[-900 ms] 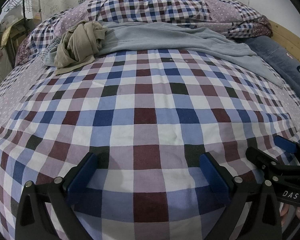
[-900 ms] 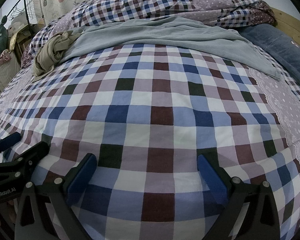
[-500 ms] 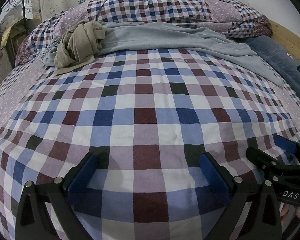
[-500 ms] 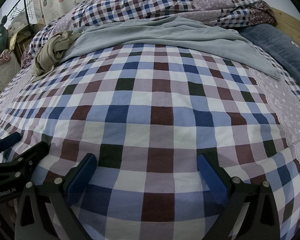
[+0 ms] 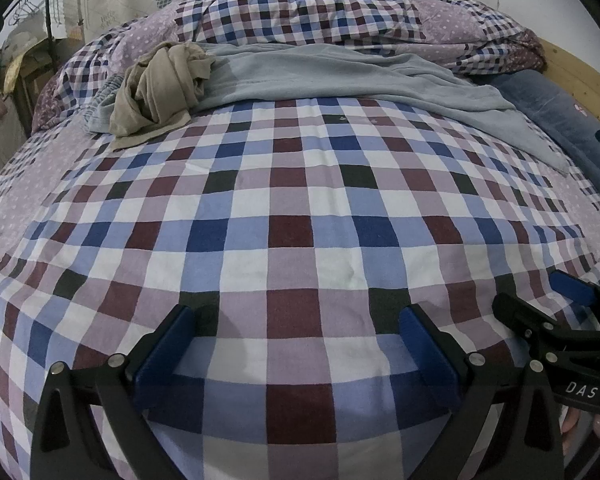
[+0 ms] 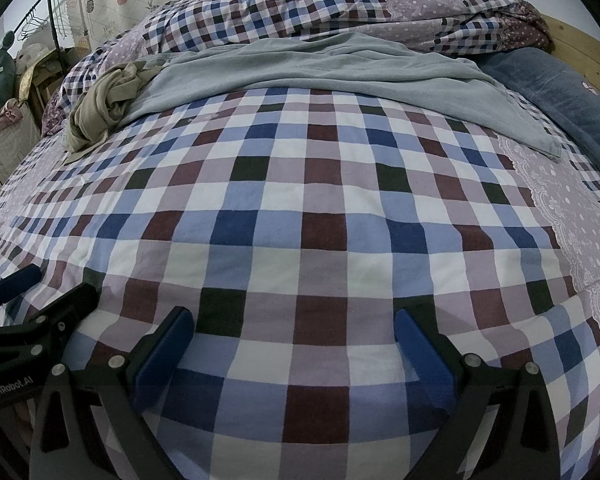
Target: Fold clothes
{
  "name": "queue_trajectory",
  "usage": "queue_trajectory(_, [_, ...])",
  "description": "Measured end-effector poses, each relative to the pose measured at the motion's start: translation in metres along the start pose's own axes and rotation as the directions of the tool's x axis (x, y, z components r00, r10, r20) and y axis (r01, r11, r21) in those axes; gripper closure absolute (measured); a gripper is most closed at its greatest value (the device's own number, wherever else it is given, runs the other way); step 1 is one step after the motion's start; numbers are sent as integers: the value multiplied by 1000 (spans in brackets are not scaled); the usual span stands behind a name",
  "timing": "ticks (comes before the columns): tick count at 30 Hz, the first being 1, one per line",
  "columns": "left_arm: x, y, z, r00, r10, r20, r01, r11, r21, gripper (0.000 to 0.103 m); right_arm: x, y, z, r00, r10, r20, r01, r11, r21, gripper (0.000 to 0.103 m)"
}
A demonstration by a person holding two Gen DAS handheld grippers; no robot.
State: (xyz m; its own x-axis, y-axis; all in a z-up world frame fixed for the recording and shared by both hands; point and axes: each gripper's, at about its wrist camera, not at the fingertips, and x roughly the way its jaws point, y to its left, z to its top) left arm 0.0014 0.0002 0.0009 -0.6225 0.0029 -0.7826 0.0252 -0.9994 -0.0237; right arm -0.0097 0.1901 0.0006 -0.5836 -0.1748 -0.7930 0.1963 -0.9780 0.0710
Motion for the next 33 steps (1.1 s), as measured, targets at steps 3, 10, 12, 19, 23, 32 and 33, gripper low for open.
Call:
queue_trajectory(3, [-1, -1, 0, 1000, 1, 1, -1, 1000, 1, 0, 0, 0, 0, 1000, 1, -1, -1, 1000, 0, 0])
queue_trajectory(10, [0, -1, 0, 1000, 3, -2, -3, 1000, -1, 0, 1, 1, 1, 1000, 5, -5, -5, 1000, 4, 0])
queue_trajectory(12, [0, -1, 0, 1000, 0, -2, 0, 1000, -3, 0, 1, 0, 0, 1000, 6, -6, -6, 1000, 5, 0])
queue_trajectory(19, [-4, 2, -2, 1000, -19, 3, 19, 1000, -6, 0, -2, -2, -1, 1000, 14, 0, -14, 1000, 10, 0])
queue_trajectory(23, [-7, 3, -2, 999, -32, 9, 32, 999, -15, 1, -5, -3, -2, 1000, 27, 11, -28, 999, 16, 0])
queue_trajectory(32, [-17, 20, 2, 998, -55, 36, 57, 996, -67, 16, -16, 10, -1, 996, 78, 51, -77, 997, -15, 0])
queue_trajectory(33, [-18, 22, 2, 999, -28, 38, 31, 996, -87, 16, -18, 13, -1, 995, 83, 55, -82, 996, -21, 0])
